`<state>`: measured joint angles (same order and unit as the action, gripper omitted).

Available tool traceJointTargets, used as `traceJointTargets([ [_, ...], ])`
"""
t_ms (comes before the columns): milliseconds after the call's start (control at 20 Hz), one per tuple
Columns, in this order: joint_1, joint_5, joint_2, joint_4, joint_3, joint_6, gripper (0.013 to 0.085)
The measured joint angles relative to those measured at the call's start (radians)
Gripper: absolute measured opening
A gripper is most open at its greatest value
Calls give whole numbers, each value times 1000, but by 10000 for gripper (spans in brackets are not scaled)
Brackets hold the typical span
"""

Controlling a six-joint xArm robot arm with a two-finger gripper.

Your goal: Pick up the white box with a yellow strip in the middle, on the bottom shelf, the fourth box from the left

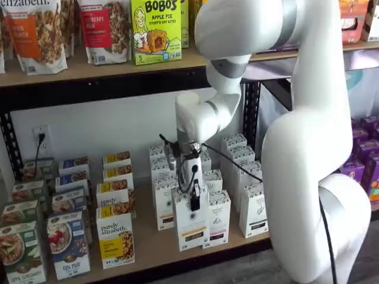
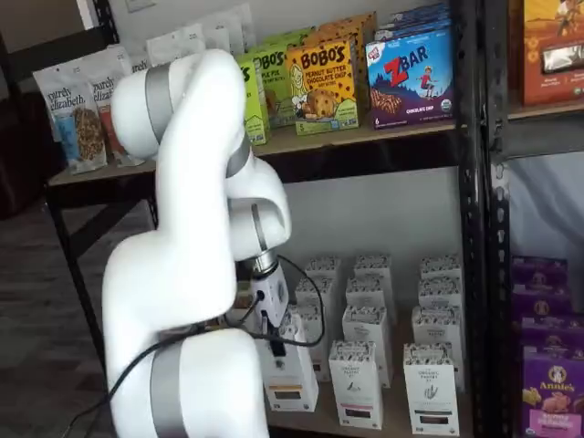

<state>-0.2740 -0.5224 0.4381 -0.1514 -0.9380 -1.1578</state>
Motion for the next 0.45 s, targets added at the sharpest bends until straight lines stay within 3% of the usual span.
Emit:
traceJointTargets([
  [450, 8, -59, -98, 13, 48, -22, 490],
])
